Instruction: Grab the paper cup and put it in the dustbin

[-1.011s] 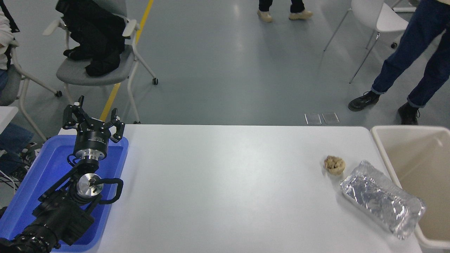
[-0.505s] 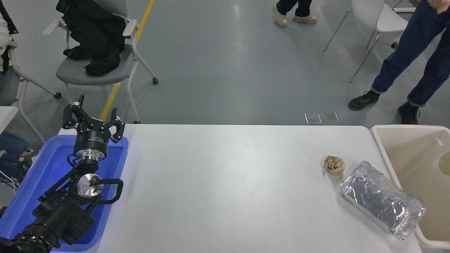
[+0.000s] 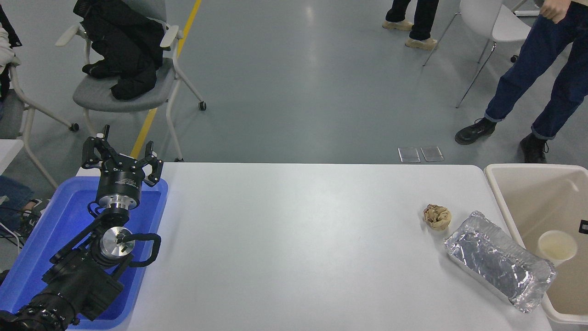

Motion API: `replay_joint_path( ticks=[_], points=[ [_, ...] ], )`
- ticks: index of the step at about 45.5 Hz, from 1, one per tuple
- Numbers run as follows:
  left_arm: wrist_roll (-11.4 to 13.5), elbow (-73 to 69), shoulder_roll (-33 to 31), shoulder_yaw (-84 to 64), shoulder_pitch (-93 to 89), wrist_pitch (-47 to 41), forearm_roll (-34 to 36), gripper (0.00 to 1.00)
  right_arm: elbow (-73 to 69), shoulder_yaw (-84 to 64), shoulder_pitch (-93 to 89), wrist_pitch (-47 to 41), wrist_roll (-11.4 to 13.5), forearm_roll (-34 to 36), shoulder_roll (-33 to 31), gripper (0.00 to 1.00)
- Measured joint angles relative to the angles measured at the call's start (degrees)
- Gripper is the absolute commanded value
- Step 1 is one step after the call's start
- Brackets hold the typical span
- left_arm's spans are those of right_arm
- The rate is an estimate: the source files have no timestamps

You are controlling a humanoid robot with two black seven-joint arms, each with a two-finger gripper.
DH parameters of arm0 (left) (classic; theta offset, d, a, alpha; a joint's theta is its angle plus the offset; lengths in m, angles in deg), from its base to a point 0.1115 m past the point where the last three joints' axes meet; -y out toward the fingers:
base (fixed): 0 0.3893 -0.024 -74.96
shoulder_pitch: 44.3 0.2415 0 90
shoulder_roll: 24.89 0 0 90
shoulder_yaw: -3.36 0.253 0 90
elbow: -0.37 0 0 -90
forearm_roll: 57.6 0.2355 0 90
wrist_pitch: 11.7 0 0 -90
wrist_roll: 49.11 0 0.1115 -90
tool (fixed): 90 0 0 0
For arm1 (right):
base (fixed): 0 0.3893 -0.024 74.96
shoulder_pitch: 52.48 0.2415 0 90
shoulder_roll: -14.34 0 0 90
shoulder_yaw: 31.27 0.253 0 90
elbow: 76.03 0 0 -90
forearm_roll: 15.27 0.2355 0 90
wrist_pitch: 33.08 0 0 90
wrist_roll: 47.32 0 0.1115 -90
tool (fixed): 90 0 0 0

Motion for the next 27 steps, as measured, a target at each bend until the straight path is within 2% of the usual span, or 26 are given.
replay_joint_path(
  ticks=[11, 27],
  points=[
    [-0.01, 0.00, -0.01, 0.00, -0.04, 0.00, 0.01, 0.99, -7.38, 0.53, 4.00, -0.28, -0.03, 0.54, -1.95, 1.00],
    [-0.02, 0.01, 0.00, 0.07, -0.04, 0.00, 0.00, 0.99, -39.89, -6.60, 25.38, -5.61, 2.68, 0.44, -14.07, 1.00]
  ],
)
